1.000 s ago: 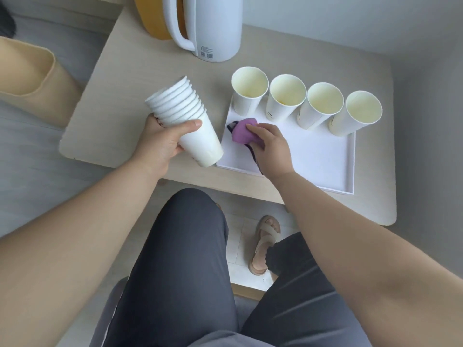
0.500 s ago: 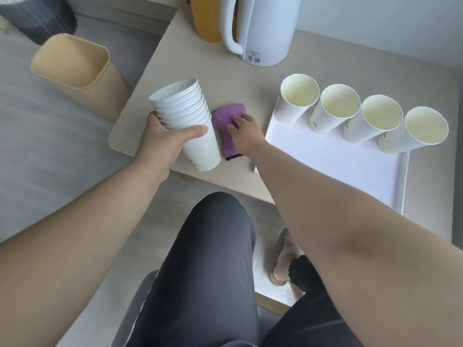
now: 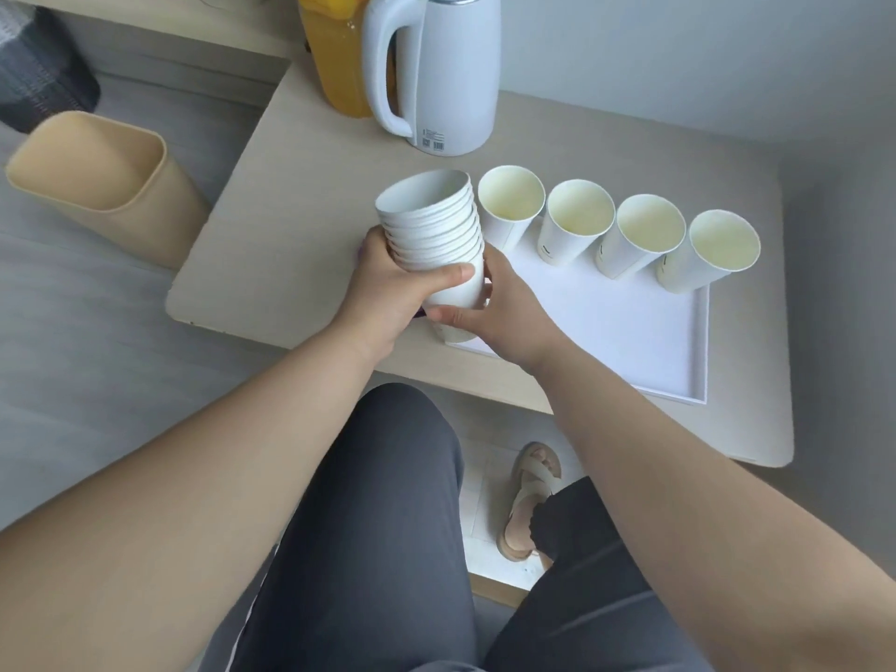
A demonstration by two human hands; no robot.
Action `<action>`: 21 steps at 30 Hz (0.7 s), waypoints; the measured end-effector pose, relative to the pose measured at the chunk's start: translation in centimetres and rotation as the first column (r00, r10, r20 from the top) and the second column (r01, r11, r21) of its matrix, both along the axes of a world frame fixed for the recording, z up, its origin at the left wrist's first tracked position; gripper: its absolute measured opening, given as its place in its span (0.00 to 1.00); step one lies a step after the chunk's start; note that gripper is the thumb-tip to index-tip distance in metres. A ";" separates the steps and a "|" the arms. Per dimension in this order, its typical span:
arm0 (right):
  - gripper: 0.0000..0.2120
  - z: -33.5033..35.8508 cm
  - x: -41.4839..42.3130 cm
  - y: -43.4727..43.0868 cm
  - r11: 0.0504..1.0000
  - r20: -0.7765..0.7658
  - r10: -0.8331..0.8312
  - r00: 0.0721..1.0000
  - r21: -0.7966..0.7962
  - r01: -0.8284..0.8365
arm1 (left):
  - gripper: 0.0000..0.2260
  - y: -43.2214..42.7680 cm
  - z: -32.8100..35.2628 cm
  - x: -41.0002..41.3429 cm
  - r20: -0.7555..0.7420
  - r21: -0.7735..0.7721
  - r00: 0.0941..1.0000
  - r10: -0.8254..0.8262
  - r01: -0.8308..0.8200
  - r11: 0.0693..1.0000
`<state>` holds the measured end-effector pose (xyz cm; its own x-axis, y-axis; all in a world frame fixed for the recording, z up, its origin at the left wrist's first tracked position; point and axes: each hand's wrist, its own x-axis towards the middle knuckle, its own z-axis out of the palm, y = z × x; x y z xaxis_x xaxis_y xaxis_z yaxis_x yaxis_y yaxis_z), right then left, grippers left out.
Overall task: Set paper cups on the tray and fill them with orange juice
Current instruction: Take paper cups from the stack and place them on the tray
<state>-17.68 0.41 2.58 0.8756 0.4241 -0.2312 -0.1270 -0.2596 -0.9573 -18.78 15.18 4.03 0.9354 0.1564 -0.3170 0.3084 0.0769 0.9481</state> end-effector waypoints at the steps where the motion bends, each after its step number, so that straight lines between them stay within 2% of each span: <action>1: 0.32 0.1 -0.2 -0.4 1.000 0.032 -0.018 0.999 -0.019 0.019 | 0.43 -0.4 0.0 0.0 0.017 0.004 1.000 0.004 -0.004 1.000; 4: 0.32 0.7 -0.9 -1.4 0.997 0.067 -0.053 0.996 -0.057 0.057 | 0.46 -1.5 0.1 0.0 0.028 0.016 1.000 0.003 -0.004 1.000; 11: 0.30 0.6 -2.2 -3.8 0.982 0.115 -0.149 0.982 -0.097 0.161 | 0.43 -3.8 0.5 -0.4 0.075 0.133 0.997 -0.014 0.004 0.991; 14: 0.34 0.0 -2.2 -4.4 0.970 0.174 -0.173 0.970 -0.139 0.198 | 0.41 -4.7 1.0 -0.7 0.096 0.125 0.995 0.027 -0.039 0.991; 18: 0.39 -1.6 -2.0 -5.8 0.958 0.131 -0.226 0.965 -0.150 0.244 | 0.34 -5.3 2.3 0.0 0.114 -0.024 0.987 0.116 -0.114 0.993; 21: 0.38 -2.7 -2.2 -6.9 0.950 0.042 -0.290 0.956 -0.105 0.293 | 0.21 -5.1 3.4 1.2 0.081 -0.141 0.978 0.190 -0.177 0.974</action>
